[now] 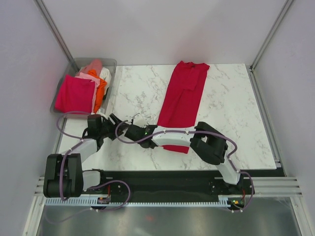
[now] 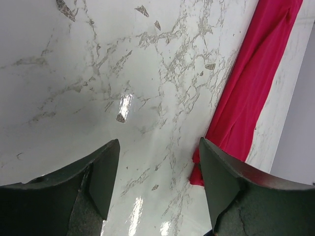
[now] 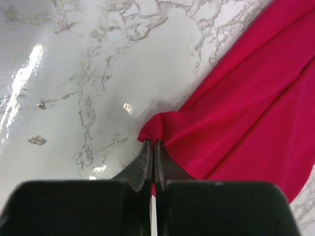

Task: Fold and stack the t-shirts
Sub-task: Fold the tshirt

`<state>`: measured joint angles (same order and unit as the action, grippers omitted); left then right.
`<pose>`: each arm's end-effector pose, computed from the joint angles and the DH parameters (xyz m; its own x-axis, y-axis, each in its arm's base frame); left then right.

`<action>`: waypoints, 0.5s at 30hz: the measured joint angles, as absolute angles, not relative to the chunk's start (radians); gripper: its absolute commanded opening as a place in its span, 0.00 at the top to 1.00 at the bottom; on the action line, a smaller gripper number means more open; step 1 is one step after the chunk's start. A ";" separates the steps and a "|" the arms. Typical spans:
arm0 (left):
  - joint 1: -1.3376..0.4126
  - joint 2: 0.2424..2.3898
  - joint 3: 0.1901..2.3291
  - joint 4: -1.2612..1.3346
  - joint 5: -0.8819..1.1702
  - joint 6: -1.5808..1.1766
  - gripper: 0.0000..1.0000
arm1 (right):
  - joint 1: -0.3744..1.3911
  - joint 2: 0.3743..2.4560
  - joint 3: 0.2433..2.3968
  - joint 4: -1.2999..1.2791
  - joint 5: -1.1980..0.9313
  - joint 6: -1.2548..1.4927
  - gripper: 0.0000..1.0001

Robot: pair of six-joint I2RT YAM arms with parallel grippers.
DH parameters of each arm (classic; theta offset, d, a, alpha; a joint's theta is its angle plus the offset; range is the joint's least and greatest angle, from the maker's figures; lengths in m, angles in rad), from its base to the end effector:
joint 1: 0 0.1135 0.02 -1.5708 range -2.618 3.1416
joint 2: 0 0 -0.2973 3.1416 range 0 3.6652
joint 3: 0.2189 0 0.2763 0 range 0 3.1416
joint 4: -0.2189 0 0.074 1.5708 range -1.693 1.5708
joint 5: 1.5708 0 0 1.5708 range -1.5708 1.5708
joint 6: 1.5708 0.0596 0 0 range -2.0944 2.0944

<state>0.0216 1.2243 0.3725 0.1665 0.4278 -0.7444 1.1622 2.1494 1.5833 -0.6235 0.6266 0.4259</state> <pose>0.2416 -0.0195 0.1485 -0.6697 -0.6311 -0.3915 -0.2070 0.6649 -0.7177 0.2259 0.4338 0.1549 -0.6072 -0.5600 -0.5637 -0.4456 0.8273 -0.3420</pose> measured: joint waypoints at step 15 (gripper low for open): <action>-0.347 1.358 0.516 0.131 0.364 -0.693 0.25 | 1.153 1.848 1.176 -0.516 0.733 0.850 0.86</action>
